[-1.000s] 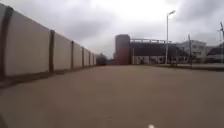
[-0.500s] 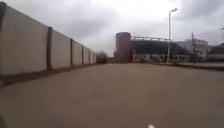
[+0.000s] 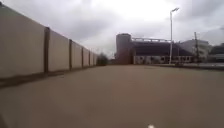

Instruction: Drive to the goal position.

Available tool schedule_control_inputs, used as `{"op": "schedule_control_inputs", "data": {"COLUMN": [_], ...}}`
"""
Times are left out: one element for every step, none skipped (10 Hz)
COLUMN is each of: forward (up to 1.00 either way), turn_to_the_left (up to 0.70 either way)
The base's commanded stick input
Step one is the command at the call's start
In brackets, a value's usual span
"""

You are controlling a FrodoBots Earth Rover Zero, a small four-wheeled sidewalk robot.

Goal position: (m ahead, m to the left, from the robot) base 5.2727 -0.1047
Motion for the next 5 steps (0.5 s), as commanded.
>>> {"op": "schedule_control_inputs", "data": {"forward": [0.70, 0.70, 0.70, 0.70, 0.70], "turn_to_the_left": [-0.02, 0.00, 0.00, 0.00, 0.00]}}
